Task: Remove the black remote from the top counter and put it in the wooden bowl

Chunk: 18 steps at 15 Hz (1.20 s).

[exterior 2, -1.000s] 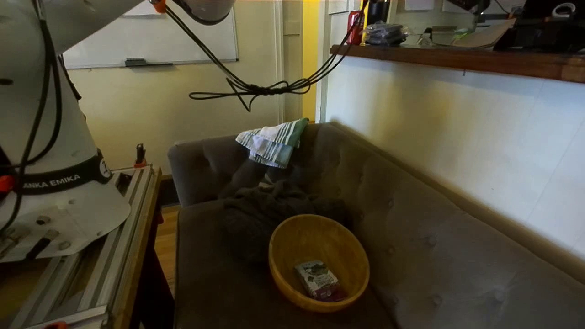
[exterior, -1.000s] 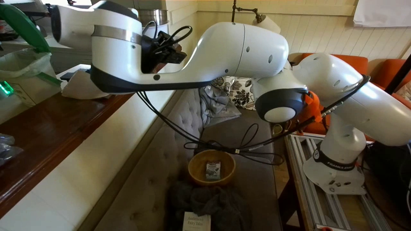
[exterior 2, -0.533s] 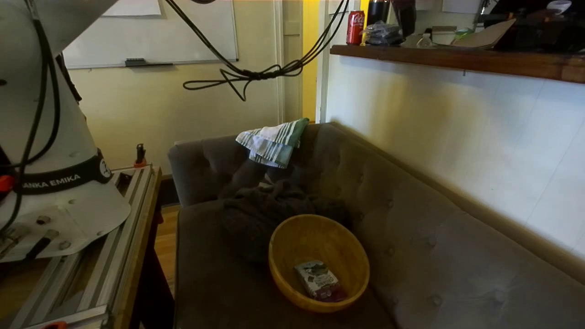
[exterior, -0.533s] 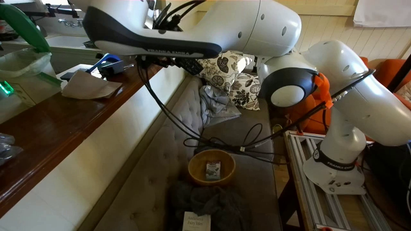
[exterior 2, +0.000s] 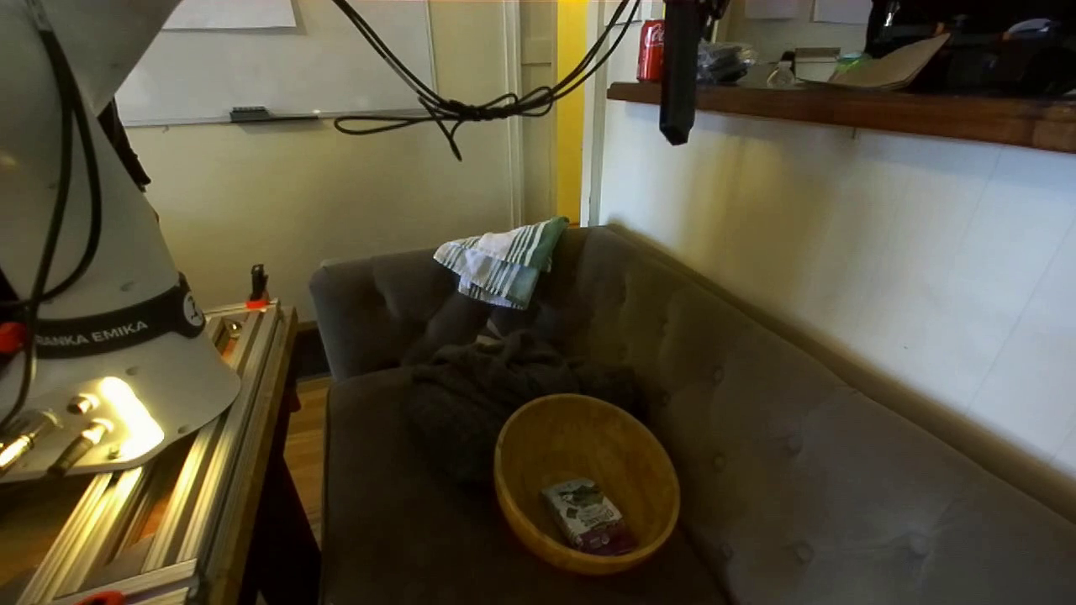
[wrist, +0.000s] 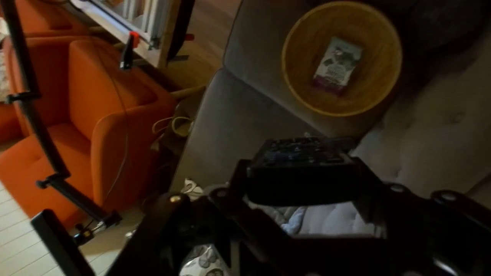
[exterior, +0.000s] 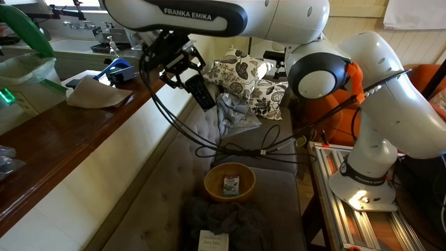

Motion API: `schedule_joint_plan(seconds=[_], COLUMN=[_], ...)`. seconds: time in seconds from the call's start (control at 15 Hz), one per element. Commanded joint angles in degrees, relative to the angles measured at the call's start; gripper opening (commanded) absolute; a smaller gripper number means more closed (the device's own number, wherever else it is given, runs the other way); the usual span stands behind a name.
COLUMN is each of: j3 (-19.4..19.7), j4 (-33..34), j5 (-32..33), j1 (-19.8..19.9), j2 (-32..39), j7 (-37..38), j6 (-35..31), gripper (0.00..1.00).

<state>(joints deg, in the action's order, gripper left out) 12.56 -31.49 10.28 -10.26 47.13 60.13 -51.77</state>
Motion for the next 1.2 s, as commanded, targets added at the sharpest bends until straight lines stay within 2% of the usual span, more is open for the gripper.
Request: schedule_joint_plan(seconds=[0.0,0.2,0.33,0.4,0.67,0.73,0.93,1.13], j3=[-2.85,-2.67,-0.89,-1.95,-1.35,-1.35,-3.23,-3.15], j4=[-2.79,-7.34,-11.89,-6.41,-9.60,-9.60,-13.24,-21.26], j5=[-5.07,-2.49,0.92,-1.75,-0.08,-0.04,-0.94,-0.01], j1=[1.16,0.21,-1.98,-0.10,-1.33,-1.37,0.36,2.74], j2=[-1.15,-1.56,-1.87,0.26,0.31,0.26,-2.20,-6.82], j7=[2.95,-0.15,0.39,0.49,0.49,0.49,-10.53,-22.38], j6=[-11.01,-25.42,-29.72,-26.40,-28.84,-28.84,-27.21,-29.67], gripper=[0.39,0.39,0.39,0.64,0.64,0.39,0.39,0.39])
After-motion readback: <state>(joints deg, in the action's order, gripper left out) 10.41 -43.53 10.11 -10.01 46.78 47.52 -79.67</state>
